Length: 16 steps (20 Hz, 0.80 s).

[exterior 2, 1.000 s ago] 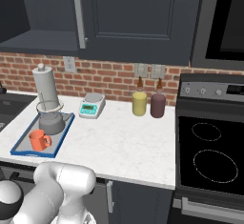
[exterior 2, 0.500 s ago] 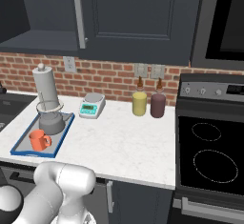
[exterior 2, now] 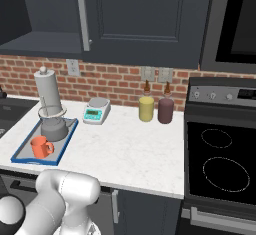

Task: Pick the kettle from the counter and place it on the tray. Then pick the mug from the cabinet and place it on the tray. Then close the cabinet doors.

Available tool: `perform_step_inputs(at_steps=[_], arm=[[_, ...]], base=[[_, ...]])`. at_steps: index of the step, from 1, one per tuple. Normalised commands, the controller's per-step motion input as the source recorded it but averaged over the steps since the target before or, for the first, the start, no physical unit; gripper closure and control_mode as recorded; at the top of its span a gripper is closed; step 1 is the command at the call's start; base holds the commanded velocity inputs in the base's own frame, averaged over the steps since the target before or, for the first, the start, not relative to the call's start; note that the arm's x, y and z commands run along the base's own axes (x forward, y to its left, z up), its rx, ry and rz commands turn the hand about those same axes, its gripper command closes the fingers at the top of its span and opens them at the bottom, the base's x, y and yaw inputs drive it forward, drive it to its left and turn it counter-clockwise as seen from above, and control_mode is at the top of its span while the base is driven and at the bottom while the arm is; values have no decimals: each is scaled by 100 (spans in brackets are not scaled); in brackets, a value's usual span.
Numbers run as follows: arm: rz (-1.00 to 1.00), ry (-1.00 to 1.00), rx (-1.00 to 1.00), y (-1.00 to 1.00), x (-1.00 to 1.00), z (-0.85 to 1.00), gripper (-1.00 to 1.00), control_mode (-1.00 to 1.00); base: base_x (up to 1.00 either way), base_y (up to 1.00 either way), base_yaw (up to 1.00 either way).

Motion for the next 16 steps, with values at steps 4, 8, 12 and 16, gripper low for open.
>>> perform_step_inputs(at_steps=[4, 8, 12, 16], arm=[[-16, 0, 0, -64, 61, 0, -100, -100], [-16, 0, 0, -67, 62, 0, -100, -100], [-15, 0, 0, -67, 65, 0, -100, -100], [-13, 0, 0, -63, 71, 0, -100, -100]], base=[[0, 0, 0], [0, 0, 0], [0, 0, 0], [0, 0, 0]])
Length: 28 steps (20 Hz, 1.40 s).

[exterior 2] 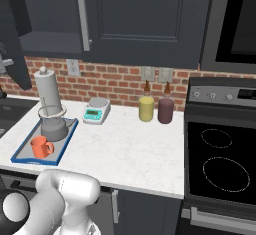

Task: Pick the kettle from the counter and place it on the tray. Then pick the mug from the cabinet and place it on the tray. Then close the cabinet doors.

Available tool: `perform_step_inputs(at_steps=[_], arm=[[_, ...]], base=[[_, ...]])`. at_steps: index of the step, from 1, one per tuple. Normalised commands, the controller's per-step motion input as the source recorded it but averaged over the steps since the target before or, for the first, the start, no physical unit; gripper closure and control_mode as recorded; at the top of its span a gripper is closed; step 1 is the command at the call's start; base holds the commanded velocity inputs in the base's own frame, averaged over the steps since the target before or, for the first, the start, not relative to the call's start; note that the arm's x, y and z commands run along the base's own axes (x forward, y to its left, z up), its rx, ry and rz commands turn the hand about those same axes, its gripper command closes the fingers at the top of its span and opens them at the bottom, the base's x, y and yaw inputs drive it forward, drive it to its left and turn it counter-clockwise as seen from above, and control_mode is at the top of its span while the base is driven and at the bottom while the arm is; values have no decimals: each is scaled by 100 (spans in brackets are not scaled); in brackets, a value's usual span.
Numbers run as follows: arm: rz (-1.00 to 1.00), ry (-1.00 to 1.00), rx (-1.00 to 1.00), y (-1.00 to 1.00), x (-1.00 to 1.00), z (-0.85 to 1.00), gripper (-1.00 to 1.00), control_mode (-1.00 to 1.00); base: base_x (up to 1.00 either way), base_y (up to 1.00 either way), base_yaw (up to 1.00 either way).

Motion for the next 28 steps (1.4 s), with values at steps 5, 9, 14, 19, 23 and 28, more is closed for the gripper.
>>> perform_step_inputs(at_steps=[5, 9, 14, 19, 23, 28], arm=[[-9, 1, 0, -62, 74, 0, -100, -100], [-2, 3, 4, -59, 83, 0, -100, -100], [0, 3, 4, -57, 81, -5, -100, -100], [2, 1, 3, -51, 66, -12, -100, -100], [11, 0, 6, -45, 60, -12, -100, -100], [14, 0, 5, -39, 63, -8, -100, -100]], base=[[0, 0, 0], [0, 0, 0], [0, 0, 0], [0, 0, 0], [0, 0, 0], [0, 0, 0]])
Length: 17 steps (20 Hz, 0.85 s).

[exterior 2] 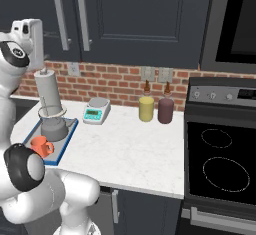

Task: Pick the kettle from the counter and place it on the tray. Then pick the mug from the cabinet and place it on the tray. Then close the cabinet doors.

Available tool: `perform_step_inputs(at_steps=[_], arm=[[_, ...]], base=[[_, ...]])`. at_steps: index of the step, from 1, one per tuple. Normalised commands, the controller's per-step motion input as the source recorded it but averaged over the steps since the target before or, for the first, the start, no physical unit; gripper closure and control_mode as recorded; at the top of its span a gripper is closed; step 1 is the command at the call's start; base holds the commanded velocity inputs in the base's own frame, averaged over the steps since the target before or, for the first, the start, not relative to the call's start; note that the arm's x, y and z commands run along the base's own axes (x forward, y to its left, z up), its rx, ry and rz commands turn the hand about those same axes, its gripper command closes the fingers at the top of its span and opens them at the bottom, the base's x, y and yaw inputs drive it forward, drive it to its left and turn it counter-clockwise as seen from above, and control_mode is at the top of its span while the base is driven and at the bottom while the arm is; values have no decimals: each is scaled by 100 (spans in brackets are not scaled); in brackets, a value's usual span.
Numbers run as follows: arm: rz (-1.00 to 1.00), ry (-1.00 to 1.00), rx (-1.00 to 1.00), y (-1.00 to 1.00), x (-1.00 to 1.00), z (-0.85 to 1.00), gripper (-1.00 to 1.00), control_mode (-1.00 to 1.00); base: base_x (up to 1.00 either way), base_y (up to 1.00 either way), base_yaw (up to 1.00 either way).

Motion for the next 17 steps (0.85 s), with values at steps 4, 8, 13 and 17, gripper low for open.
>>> perform_step_inputs(at_steps=[4, 8, 13, 17], arm=[[18, 0, 2, -31, 37, -5, -100, -100], [19, 0, 0, -29, 41, -16, -100, -100], [16, 1, 0, -16, 36, -15, -100, -100], [13, 6, 0, 0, 10, -15, -100, -100]], base=[[0, 0, 0], [0, 0, 0], [0, 0, 0], [0, 0, 0]])
